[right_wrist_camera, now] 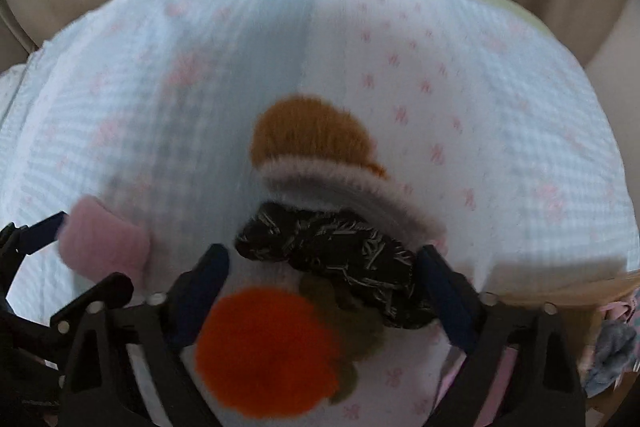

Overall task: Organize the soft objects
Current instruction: 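Grasp the pink scrunchie with the left tool while the right tool grasps the black scrunchie, then carry both scrunchies over the box and open both tools to drop them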

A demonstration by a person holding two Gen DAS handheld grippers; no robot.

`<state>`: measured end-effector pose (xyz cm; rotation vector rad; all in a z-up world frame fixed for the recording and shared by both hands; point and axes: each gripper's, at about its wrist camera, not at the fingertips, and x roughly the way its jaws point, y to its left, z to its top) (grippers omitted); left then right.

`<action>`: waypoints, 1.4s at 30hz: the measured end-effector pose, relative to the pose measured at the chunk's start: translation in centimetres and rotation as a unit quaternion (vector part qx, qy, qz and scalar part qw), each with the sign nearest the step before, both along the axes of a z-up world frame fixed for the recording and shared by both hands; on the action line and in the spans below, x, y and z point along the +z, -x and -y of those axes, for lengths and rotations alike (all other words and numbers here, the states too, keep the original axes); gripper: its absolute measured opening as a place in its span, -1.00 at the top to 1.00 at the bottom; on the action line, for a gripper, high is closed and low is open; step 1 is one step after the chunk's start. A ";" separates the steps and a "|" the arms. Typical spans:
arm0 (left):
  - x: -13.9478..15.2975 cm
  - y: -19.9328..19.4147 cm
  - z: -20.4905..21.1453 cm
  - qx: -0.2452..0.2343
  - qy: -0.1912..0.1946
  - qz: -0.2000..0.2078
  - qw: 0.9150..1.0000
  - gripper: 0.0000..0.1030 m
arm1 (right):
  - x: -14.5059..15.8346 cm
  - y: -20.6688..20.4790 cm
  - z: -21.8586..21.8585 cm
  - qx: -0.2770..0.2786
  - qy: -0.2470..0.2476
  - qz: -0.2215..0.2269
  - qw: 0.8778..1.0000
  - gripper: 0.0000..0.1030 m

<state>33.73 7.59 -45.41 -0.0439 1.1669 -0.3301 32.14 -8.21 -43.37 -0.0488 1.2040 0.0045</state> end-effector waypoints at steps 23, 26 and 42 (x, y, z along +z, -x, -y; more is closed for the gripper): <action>0.6 -1.3 -0.8 0.008 0.014 0.006 1.000 0.54 | 1.1 0.3 1.7 -0.036 -0.107 0.021 0.993 0.30; 1.6 -1.3 -1.3 0.016 0.018 0.010 1.000 0.54 | 2.0 0.3 1.5 -0.035 -0.112 0.028 0.993 0.31; 15.4 3.6 -3.5 0.047 0.029 0.079 0.995 0.54 | 15.7 6.5 0.6 -0.020 -0.113 0.115 0.987 0.31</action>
